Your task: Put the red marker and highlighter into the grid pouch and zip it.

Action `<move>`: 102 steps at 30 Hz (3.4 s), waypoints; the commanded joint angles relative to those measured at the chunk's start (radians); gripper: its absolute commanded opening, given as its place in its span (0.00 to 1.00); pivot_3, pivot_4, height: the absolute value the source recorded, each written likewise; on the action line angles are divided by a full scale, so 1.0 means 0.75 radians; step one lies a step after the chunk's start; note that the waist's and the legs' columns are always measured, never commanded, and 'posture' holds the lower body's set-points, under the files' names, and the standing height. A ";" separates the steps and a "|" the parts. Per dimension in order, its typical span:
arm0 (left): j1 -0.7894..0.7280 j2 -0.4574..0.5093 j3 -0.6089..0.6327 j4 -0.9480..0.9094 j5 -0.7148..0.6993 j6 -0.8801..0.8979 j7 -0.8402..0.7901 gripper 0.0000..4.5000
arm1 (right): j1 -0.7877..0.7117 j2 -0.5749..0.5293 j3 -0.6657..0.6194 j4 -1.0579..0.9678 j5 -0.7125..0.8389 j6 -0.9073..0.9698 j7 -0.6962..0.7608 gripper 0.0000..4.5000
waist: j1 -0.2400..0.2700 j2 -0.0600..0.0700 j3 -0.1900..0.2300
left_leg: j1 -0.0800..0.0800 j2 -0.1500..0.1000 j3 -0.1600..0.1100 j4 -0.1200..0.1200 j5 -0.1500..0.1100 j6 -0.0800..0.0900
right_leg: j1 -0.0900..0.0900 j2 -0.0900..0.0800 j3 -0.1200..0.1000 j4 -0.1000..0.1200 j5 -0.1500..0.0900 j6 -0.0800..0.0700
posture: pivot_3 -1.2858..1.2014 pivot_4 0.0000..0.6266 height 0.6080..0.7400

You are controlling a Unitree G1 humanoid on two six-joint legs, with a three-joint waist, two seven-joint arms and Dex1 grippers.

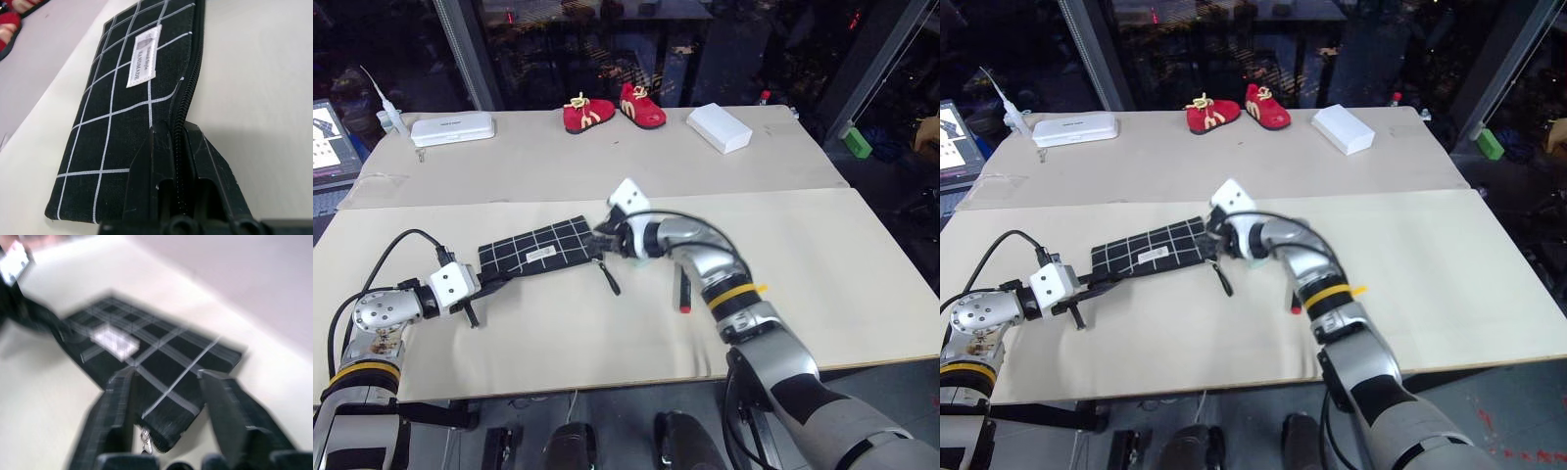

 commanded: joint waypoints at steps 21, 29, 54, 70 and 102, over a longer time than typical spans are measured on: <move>0.242 -0.124 0.115 -1.049 -0.125 1.054 0.454 0.00 | 0.051 -0.026 0.062 0.038 -0.051 0.003 -0.219 0.85 | 0.006 -0.001 0.000 | 0.001 -0.002 -0.008 0.000 0.001 -0.002 | 0.000 0.001 0.004 0.002 0.000 0.001 | 0.52 0.24 1.00; 0.235 -0.153 0.115 -1.067 -0.125 1.072 0.465 0.00 | -0.018 0.013 0.035 0.204 -0.059 -0.081 -0.251 0.85 | 0.003 -0.001 0.000 | 0.001 -0.002 -0.009 0.000 0.001 -0.002 | 0.000 0.001 0.004 0.002 0.000 0.001 | 0.52 0.24 1.00; 0.314 -0.236 0.124 -1.187 -0.117 1.115 0.546 0.00 | -0.104 0.070 0.065 0.411 -0.114 -0.241 -0.116 0.01 | -0.001 -0.001 0.000 | 0.000 -0.002 -0.013 0.000 0.001 -0.002 | 0.000 0.001 0.004 0.002 0.000 0.000 | 0.52 0.24 1.00; 0.240 -0.256 0.091 -1.118 -0.108 1.105 0.517 0.00 | -0.114 0.273 0.291 0.242 -0.253 -0.252 -0.027 0.01 | 0.000 0.000 0.000 | 0.000 -0.002 -0.015 0.000 0.001 -0.002 | 0.000 0.000 0.003 0.002 0.000 0.000 | 0.52 0.24 1.00; 0.289 -0.295 0.093 -1.097 -0.104 1.053 0.504 0.00 | 0.600 -0.487 -0.176 -1.114 0.033 0.747 -0.192 0.41 | 0.036 -0.001 0.000 | 0.005 -0.004 -0.019 0.000 0.001 -0.002 | 0.006 0.001 0.003 -0.010 0.000 0.000 | 0.52 0.24 1.00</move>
